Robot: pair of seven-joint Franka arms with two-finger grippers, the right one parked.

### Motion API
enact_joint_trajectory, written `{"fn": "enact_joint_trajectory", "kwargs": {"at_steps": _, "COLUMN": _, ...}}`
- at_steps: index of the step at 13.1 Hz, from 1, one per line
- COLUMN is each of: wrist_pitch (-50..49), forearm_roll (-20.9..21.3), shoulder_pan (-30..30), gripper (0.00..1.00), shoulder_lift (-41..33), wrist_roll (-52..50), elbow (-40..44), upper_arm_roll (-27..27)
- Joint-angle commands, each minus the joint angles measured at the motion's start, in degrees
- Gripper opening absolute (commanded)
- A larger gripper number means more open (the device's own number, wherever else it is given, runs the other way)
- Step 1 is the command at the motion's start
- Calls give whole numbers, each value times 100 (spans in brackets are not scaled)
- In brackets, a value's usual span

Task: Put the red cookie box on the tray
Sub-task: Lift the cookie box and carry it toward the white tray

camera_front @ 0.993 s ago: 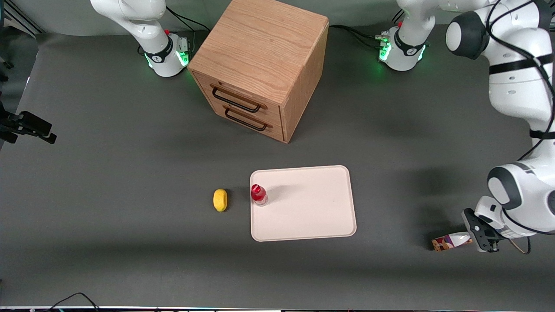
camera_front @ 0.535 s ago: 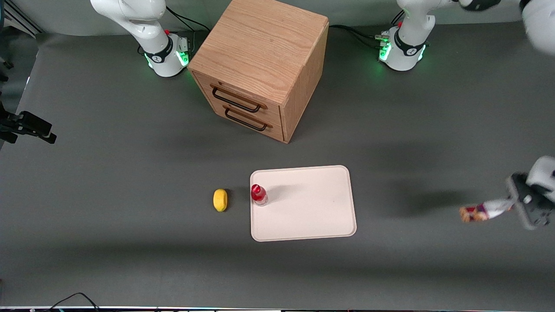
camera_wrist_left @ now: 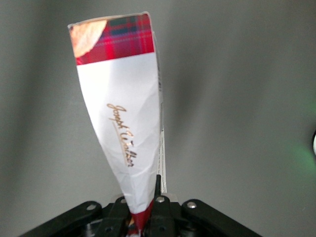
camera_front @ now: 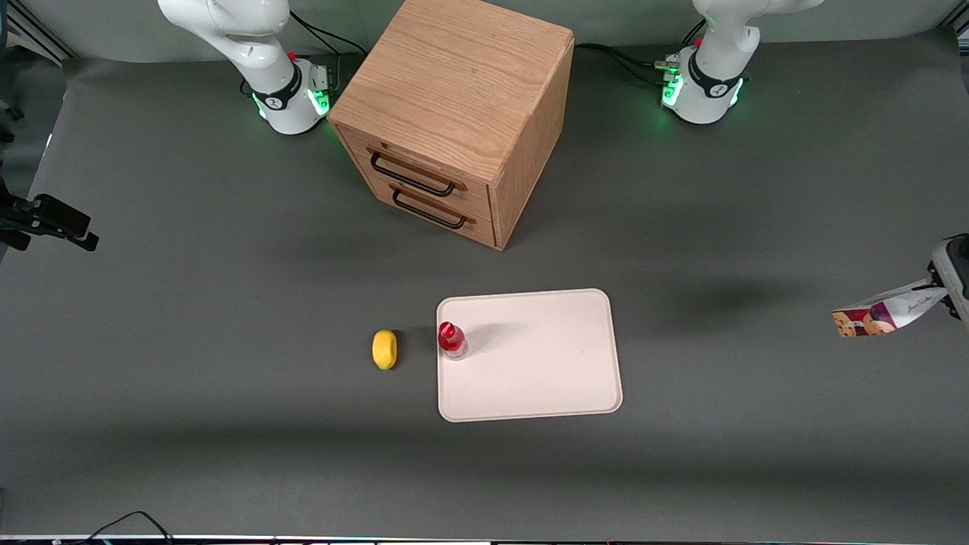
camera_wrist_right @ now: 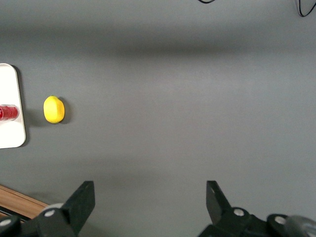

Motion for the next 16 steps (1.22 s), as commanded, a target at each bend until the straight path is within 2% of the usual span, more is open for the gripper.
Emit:
{"fn": "enact_joint_trajectory", "kwargs": {"at_steps": 1, "wrist_pitch": -12, "forearm_roll": 96, "shoulder_pan": -184, "gripper": 0, "shoulder_lift": -455, "wrist_roll": -1485, "elbow": -443, "upper_arm_roll": -456}}
{"fn": "enact_joint_trajectory", "kwargs": {"at_steps": 7, "wrist_pitch": 557, "forearm_roll": 192, "shoulder_pan": -201, "gripper": 0, "shoulder_lift": -246, "wrist_roll": -6010, "elbow": -558, "upper_arm_roll": -2187}}
{"fn": "enact_joint_trajectory", "kwargs": {"at_steps": 10, "wrist_pitch": 1252, "forearm_roll": 657, "shoulder_pan": -245, "gripper": 0, "shoulder_lift": 44, "wrist_roll": -7849, "elbow": -804, "upper_arm_roll": -2821}}
{"fn": "enact_joint_trajectory", "kwargs": {"at_steps": 12, "wrist_pitch": 1648, "forearm_roll": 842, "shoulder_pan": -289, "gripper": 0, "shoulder_lift": 237, "wrist_roll": -8842, "elbow": -944, "upper_arm_roll": -3015}}
{"fn": "enact_joint_trajectory", "kwargs": {"at_steps": 16, "wrist_pitch": 2298, "forearm_roll": 1640, "shoulder_pan": -412, "gripper": 0, "shoulder_lift": 861, "wrist_roll": -10891, "elbow": -1050, "upper_arm_roll": -3621}}
